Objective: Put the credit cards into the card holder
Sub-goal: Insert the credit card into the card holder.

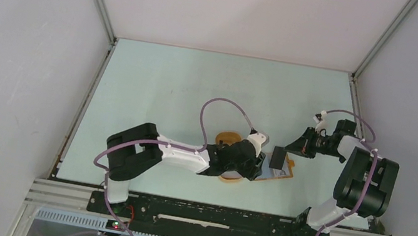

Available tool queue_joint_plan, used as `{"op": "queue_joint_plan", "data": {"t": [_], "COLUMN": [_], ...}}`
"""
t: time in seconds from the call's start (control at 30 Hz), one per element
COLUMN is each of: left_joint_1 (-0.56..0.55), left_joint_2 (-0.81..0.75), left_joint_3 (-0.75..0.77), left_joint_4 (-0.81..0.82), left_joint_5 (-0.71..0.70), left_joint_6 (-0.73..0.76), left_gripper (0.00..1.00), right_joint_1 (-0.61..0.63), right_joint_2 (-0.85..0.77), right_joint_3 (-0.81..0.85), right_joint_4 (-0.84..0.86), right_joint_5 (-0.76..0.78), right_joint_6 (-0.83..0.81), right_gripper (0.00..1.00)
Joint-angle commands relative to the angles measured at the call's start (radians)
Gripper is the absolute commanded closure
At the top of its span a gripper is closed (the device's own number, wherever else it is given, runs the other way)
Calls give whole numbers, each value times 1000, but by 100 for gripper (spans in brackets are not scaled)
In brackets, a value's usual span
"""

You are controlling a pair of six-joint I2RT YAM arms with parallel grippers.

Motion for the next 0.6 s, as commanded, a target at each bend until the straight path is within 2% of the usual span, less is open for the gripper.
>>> {"op": "queue_joint_plan", "data": {"t": [0.0, 0.4, 0.57], "left_joint_1": [11, 65, 66], "left_joint_2": [12, -68, -96], "left_joint_3": [36, -28, -37], "left_joint_4": [-133, -155, -120], "left_joint_5": [-95, -109, -43], "left_joint_6": [13, 15, 16], "left_gripper": [50, 47, 45], "right_joint_1": [12, 17, 35], "right_joint_2": [13, 13, 56], "right_joint_3": [43, 44, 53], "right_joint_4": [-24, -23, -45], "right_joint_5": [-3, 17, -39], "right_joint_6": [-27, -25, -27], "right_gripper": [100, 100, 100]}}
